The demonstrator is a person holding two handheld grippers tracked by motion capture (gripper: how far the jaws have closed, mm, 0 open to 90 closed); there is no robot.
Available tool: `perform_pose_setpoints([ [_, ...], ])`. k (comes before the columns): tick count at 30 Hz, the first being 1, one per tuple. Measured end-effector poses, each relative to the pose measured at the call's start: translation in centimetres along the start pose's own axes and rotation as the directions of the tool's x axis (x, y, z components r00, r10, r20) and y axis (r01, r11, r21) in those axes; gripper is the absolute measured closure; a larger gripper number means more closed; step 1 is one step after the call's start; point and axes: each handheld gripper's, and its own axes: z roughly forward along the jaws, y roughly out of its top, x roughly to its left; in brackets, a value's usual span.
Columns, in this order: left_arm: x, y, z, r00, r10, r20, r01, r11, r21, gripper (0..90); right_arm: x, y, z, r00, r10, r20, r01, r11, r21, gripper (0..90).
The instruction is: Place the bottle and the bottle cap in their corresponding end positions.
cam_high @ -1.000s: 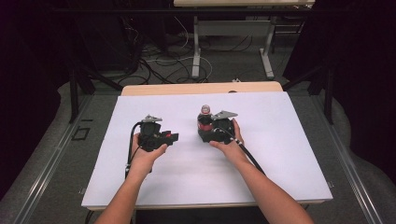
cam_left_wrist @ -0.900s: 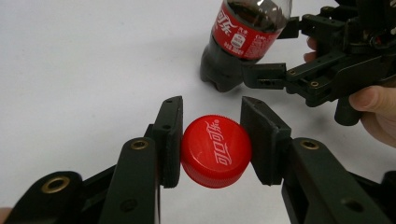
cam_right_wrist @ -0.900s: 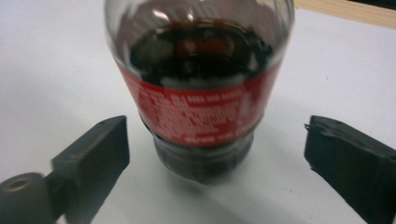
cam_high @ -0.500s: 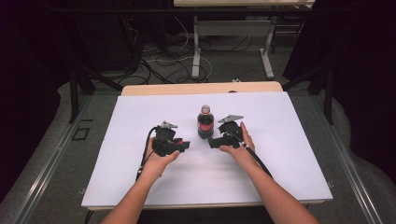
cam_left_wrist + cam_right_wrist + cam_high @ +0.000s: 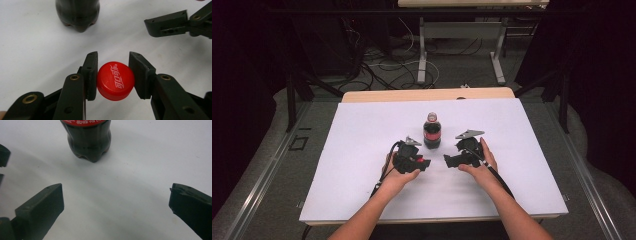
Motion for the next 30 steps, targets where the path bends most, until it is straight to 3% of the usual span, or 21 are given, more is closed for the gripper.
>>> perform_pose_setpoints([
  [1,-0.2,-0.1,0.2,0.9999,-0.015,0.002,0.015,0.9998,-0.014,60.8,-0.1,-0.1,-0.3,1.0000,0.005,-0.004,-0.005,1.000,0.002,0.0],
  [5,-0.7,0.0,0.9,0.9999,0.013,0.005,-0.013,0.9998,-0.014,60.8,-0.4,-0.5,-0.8,1.0000,-0.004,0.004,0.004,1.000,-0.007,0.0],
  [6,-0.9,-0.1,1.1,0.9999,0.001,0.010,-0.001,0.9998,-0.019,60.8,-0.4,-0.6,-1.0,1.0000,-0.004,0.006,0.004,1.000,-0.010,0.0],
  [7,-1.0,0.0,1.1,0.9998,0.009,0.016,-0.009,1.0000,0.002,60.8,-0.5,-0.6,-1.1,1.0000,-0.003,0.009,0.003,1.000,-0.010,0.0],
  [8,-1.0,-0.1,1.4,0.9996,0.026,0.012,-0.025,0.9996,-0.012,60.8,-0.5,-0.7,-1.1,1.0000,0.000,0.002,0.000,1.000,-0.012,0.0],
  [12,-1.2,-0.3,2.1,0.9996,0.018,0.024,-0.017,0.9997,-0.018,60.8,-0.8,-1.0,-1.3,0.9999,0.016,-0.003,-0.016,1.000,-0.006,0.0],
  [13,-1.3,-0.4,2.4,0.9995,-0.005,0.030,0.006,0.9998,-0.019,60.8,-0.8,-1.1,-1.3,0.9999,0.016,-0.005,-0.016,1.000,-0.008,0.0],
  [16,-1.4,-0.7,2.8,0.9993,0.020,0.030,-0.020,0.9997,-0.012,60.8,-1.0,-1.2,-1.4,0.9998,0.017,-0.001,-0.017,1.000,-0.012,0.0],
  [18,-1.7,-1.0,3.0,0.9996,0.007,0.028,-0.007,0.9998,-0.019,60.8,-1.2,-1.3,-1.5,0.9997,0.026,-0.002,-0.026,1.000,-0.012,0.0],
  [20,-1.6,-1.3,3.1,0.9990,0.037,0.027,-0.036,0.9991,-0.024,60.8,-1.3,-1.3,-1.5,0.9996,0.028,0.002,-0.028,1.000,-0.013,0.0],
  [21,-1.8,-1.4,3.1,0.9995,0.004,0.030,-0.004,0.9997,-0.023,60.8,-1.4,-1.3,-1.5,0.9996,0.029,-0.004,-0.029,0.999,-0.014,0.0],
  [23,-1.7,-1.6,3.2,0.9983,0.052,0.025,-0.051,0.9984,-0.025,60.7,-1.5,-1.4,-1.5,0.9993,0.037,-0.003,-0.037,0.999,-0.016,0.0],
  [24,-2.0,-1.8,3.3,0.9994,0.013,0.032,-0.012,0.9991,-0.040,60.7,-1.6,-1.4,-1.6,0.9990,0.043,-0.009,-0.043,0.999,-0.016,0.0],
  [26,-1.8,-1.7,3.4,0.9982,0.056,0.021,-0.056,0.9979,-0.035,60.7,-1.6,-1.3,-1.7,0.9985,0.054,-0.010,-0.054,0.998,-0.020,0.0],
  [30,-1.8,-1.8,3.8,0.9976,0.067,0.019,-0.066,0.9969,-0.042,60.6,-1.7,-1.4,-1.7,0.9985,0.053,-0.009,-0.054,0.998,-0.021,0.0],
])
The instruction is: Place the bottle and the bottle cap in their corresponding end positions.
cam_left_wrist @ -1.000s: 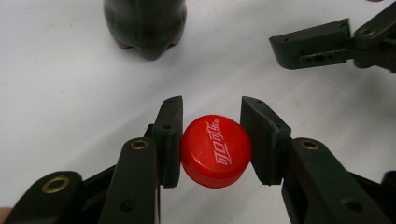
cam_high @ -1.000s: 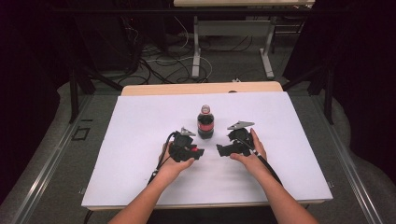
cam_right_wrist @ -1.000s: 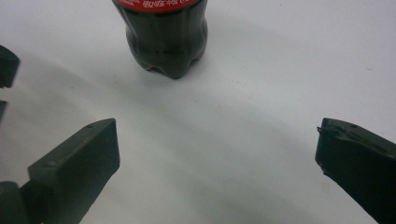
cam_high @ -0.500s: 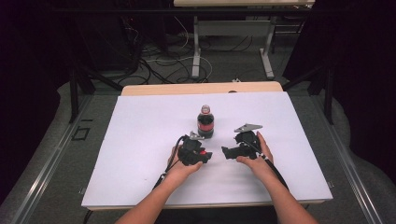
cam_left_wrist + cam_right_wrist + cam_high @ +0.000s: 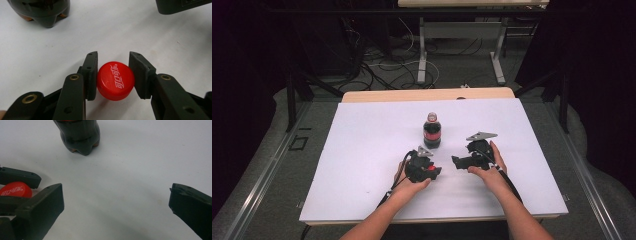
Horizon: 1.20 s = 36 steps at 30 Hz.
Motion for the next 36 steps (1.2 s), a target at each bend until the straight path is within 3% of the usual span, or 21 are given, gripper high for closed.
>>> perform_pose_setpoints([
  [1,0.0,-0.1,0.2,0.9999,-0.013,0.006,0.013,0.9999,-0.004,60.6,0.0,0.0,0.0,1.0000,-0.004,0.002,0.004,1.000,0.001,0.0],
  [5,0.0,-0.1,0.3,0.9999,0.003,-0.014,-0.003,1.0000,0.002,60.4,-0.1,0.0,0.0,1.0000,-0.003,-0.001,0.003,1.000,0.000,0.0],
  [12,0.1,-0.2,0.5,1.0000,-0.006,-0.007,0.006,1.0000,0.006,58.1,-0.1,-0.1,0.0,1.0000,0.004,-0.004,-0.004,1.000,0.002,0.0],
  [16,0.1,-0.1,0.5,1.0000,-0.006,-0.005,0.006,1.0000,0.006,53.9,-0.1,-0.1,0.1,1.0000,0.007,0.002,-0.007,1.000,0.003,0.0],
  [18,0.2,-0.1,0.4,0.9999,-0.017,0.000,0.017,0.9997,0.015,50.1,-0.1,-0.1,0.1,1.0000,0.004,-0.003,-0.004,1.000,0.001,0.0],
  [19,0.1,-0.1,0.3,0.9989,-0.044,0.013,0.044,0.9989,0.015,47.9,-0.1,-0.1,0.0,1.0000,0.005,-0.002,-0.005,1.000,0.000,0.0],
  [20,0.4,0.0,0.2,0.9999,-0.008,0.006,0.008,0.9999,0.013,45.2,-0.1,-0.1,0.0,1.0000,0.004,-0.003,-0.004,1.000,-0.001,0.0],
  [22,0.4,0.0,0.1,0.9993,-0.033,0.019,0.033,0.9994,-0.007,40.6,0.0,0.0,0.0,1.0000,0.007,-0.003,-0.007,1.000,-0.001,0.0],
  [24,0.6,0.1,-0.2,0.9994,-0.025,0.024,0.025,0.9996,-0.014,37.2,0.0,0.0,-0.1,1.0000,0.008,-0.003,-0.008,1.000,-0.001,0.0],
  [25,0.4,0.1,-0.3,0.9974,-0.063,0.035,0.063,0.9979,-0.011,34.6,0.0,0.0,-0.1,1.0000,0.007,-0.004,-0.007,1.000,-0.002,0.0],
  [26,0.6,0.2,-0.5,0.9988,-0.040,0.029,0.040,0.9991,-0.015,31.8,0.0,0.0,-0.1,1.0000,0.007,-0.004,-0.007,1.000,-0.002,0.0],
  [27,0.6,0.2,-0.6,0.9971,-0.066,0.038,0.067,0.9976,-0.018,29.0,0.0,0.0,-0.1,1.0000,0.008,-0.004,-0.008,1.000,-0.002,0.0],
  [28,0.8,0.3,-0.9,0.9983,-0.045,0.036,0.045,0.9988,-0.016,27.4,0.0,0.1,-0.1,1.0000,0.007,-0.004,-0.007,1.000,-0.004,0.0],
  [36,2.0,0.9,-4.2,0.9989,-0.036,0.029,0.038,0.9948,-0.095,24.0,-0.1,0.2,-0.6,1.0000,0.000,-0.009,0.000,1.000,-0.012,0.0],
])
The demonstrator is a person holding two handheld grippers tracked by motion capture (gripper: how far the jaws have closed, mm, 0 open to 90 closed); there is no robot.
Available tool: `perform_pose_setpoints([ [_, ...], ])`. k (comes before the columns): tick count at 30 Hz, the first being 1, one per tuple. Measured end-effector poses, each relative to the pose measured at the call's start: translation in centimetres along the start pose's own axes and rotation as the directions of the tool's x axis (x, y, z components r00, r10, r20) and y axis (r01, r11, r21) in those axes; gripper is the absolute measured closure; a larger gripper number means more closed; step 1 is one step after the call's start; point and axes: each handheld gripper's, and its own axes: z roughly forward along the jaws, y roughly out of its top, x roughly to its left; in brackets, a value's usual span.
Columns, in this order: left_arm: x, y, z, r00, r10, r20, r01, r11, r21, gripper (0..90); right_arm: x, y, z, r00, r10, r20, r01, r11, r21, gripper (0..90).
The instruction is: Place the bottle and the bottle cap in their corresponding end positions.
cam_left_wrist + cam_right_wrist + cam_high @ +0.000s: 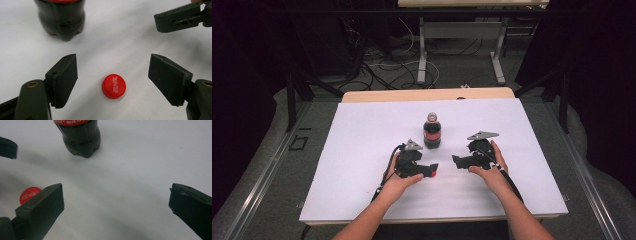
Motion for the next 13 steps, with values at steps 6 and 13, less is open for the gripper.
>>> perform_pose_setpoints([
  [6,2.1,0.2,-3.3,0.9995,-0.001,-0.030,-0.001,0.9982,-0.060,21.4,-0.2,-0.3,-0.7,0.9999,0.012,-0.001,-0.012,1.000,-0.003,0.0],
  [13,5.0,-0.6,-6.3,0.9940,-0.065,-0.088,0.057,0.9941,-0.092,15.3,-0.7,-0.9,-1.5,0.9999,0.013,-0.006,-0.013,1.000,-0.013,0.0],
])
